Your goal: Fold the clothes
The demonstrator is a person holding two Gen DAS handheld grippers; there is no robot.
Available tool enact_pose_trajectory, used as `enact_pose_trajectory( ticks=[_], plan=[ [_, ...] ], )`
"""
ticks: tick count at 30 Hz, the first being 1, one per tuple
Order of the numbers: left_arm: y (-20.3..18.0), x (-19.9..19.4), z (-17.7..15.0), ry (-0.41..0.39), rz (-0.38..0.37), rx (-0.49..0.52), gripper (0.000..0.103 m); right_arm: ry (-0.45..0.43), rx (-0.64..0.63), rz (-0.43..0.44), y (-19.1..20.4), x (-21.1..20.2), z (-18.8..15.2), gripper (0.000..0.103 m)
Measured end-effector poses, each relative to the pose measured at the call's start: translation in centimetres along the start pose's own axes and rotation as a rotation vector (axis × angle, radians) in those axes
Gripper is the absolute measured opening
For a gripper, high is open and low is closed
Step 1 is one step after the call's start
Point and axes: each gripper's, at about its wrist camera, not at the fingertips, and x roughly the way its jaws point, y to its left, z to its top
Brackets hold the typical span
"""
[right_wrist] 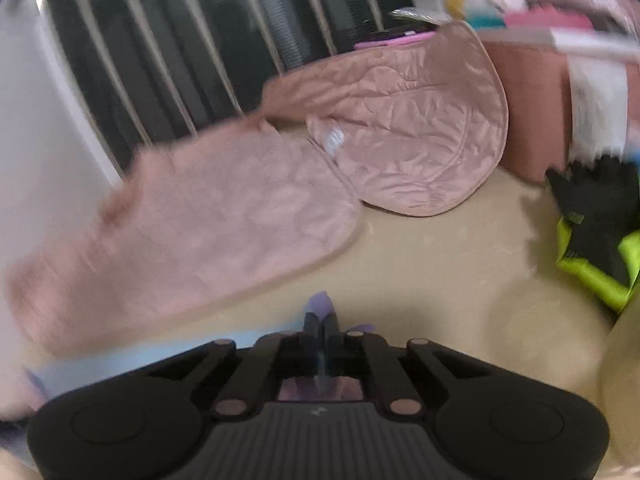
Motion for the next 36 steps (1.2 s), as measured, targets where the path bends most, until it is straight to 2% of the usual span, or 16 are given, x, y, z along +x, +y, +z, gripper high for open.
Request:
enact_pose_trajectory(
  ticks=[3,4,7,8,10,12,17,18,19,20,24,28,30,32,34,36],
  plan=[
    [0.9,-0.2,0.4,-0.009,0.010,-0.019,0.046,0.020,0.024,-0.004,-0.5,-0.1,0.0,0.012],
    [1.3,-0.5,0.6,-0.015,0.014,-0.025,0.046,0.033,0.014,-0.019,-0.5,-0.1,0.0,0.024],
    [2.1,-1.4,0.9,-0.029,0.021,-0.044,0.049,0.031,-0.083,-0.042,0.9,-2.5,0.0,0.028],
    [2.3,-1.6,0.9,-0.033,0.021,-0.050,0.049,0.052,-0.057,-0.042,0.9,-3.0,0.0,0.032],
    [2.7,-2.0,0.9,-0.041,0.021,-0.061,0.050,0.104,0.013,-0.046,1.0,-3.9,0.0,0.032],
    [2.6,-1.9,0.8,-0.040,0.021,-0.060,0.050,0.157,0.071,-0.037,0.7,-3.1,-0.3,0.032],
    [2.3,-1.8,0.5,-0.027,0.016,-0.043,0.050,0.176,0.300,-0.058,-0.8,0.0,-0.5,0.030],
    [2.2,-1.9,0.4,-0.030,0.015,-0.037,0.050,0.172,0.334,-0.068,-1.0,0.5,-0.5,0.025],
    [2.2,-1.9,0.4,-0.032,0.015,-0.036,0.050,0.168,0.364,-0.078,-1.2,0.8,-0.4,0.009],
    [2.3,-2.0,0.3,-0.032,0.015,-0.037,0.050,0.149,0.392,-0.068,-1.3,1.1,-0.3,0.002],
    [2.7,-1.9,0.2,-0.026,0.021,-0.046,0.050,0.032,0.484,0.122,-1.6,0.4,-0.4,0.002],
    [3.1,-1.8,0.2,-0.029,0.031,-0.052,0.050,-0.039,0.519,0.229,-2.1,0.4,-1.5,0.002],
    [3.4,-2.1,0.3,-0.043,0.036,-0.058,0.050,-0.028,0.479,0.159,-2.1,0.8,-2.1,0.007],
    [4.0,-3.6,0.5,-0.105,0.044,-0.076,0.050,0.005,0.388,0.036,-1.3,0.9,-2.3,0.011],
    [4.8,-5.1,0.9,-0.167,0.056,-0.084,0.053,0.001,0.275,0.011,-0.3,-0.2,-2.5,0.012],
    [6.0,-5.7,1.4,-0.173,0.134,-0.087,0.056,-0.048,0.162,-0.019,0.9,-2.1,-2.7,0.020]
  ],
)
